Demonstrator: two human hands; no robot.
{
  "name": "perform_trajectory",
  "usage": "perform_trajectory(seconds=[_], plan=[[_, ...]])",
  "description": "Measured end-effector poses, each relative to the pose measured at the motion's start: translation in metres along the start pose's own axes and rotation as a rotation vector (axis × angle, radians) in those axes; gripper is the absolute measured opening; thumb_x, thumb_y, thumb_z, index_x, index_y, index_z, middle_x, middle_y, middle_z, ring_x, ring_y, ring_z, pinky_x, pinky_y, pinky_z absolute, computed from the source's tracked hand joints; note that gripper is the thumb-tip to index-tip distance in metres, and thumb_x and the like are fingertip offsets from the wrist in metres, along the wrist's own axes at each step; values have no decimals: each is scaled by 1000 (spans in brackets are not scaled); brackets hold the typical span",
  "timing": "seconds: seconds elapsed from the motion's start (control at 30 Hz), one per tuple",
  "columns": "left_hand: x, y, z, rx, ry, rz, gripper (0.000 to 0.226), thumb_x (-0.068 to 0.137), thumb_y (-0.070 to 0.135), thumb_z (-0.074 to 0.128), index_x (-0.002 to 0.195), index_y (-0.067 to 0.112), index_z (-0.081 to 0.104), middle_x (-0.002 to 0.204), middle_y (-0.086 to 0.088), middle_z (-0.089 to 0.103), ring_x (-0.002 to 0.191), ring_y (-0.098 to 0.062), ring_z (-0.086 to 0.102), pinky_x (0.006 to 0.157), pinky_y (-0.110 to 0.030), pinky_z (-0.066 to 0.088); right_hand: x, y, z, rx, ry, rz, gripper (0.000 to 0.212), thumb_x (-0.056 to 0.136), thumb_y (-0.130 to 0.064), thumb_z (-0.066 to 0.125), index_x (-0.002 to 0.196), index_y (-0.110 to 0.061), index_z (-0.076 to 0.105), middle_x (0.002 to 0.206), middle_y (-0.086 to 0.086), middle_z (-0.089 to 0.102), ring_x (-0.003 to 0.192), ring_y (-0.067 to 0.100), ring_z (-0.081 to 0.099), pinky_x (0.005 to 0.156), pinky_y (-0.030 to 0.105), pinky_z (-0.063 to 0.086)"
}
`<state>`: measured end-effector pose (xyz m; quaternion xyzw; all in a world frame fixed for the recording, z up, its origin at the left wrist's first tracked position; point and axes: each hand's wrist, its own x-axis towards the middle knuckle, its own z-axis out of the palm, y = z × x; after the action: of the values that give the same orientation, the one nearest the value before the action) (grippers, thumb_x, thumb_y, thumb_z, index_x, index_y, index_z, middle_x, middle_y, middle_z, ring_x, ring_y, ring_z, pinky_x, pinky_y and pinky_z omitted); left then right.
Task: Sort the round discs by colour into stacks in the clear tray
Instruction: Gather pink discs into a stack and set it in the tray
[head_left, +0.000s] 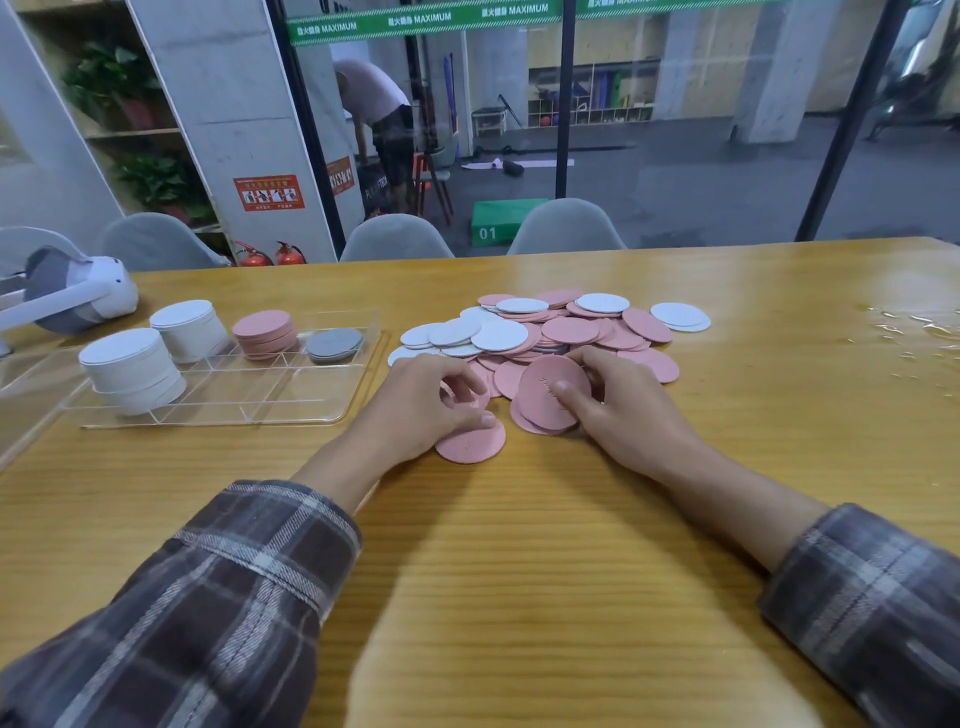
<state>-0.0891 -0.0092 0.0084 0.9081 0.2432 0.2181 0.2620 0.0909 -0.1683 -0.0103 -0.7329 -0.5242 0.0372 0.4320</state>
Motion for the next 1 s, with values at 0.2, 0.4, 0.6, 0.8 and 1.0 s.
perform_trajectory(seconds=[0.2,0.4,0.6,0.8,1.0], plan=[[1,2,0,-167,-27,-9,30,69,14,96,94,22,81,79,8,76,66,2,63,67,-10,47,-1,-1,-1,-16,-3,-8,13,98,-23,64,110,-19,67,92,-12,70,82,9,65,73,29,50],[1,3,0,-306,-98,28,23,80,10,88,99,22,83,82,1,75,74,-6,62,74,-17,50,-1,-2,1,-8,-14,-9,10,98,-22,64,108,-20,67,86,-14,68,73,4,63,67,26,46],[3,5,13,-449,71,97,15,86,14,85,99,21,80,81,3,70,73,-13,58,72,-27,50,-1,-4,2,1,-63,-9,12,102,-26,56,107,-22,66,82,-11,67,74,14,65,74,45,55],[4,9,23,-468,167,80,17,81,19,89,93,23,79,83,-1,73,72,-12,60,70,-35,53,-3,-9,3,97,-126,-11,18,107,-26,47,104,-21,64,70,-10,61,60,9,61,68,44,56],[4,10,25,-428,183,87,15,82,20,88,94,23,79,82,1,72,70,-11,61,71,-28,52,-4,-9,4,21,-123,-58,26,95,-41,68,117,-28,65,97,-16,70,87,4,64,77,28,52]])
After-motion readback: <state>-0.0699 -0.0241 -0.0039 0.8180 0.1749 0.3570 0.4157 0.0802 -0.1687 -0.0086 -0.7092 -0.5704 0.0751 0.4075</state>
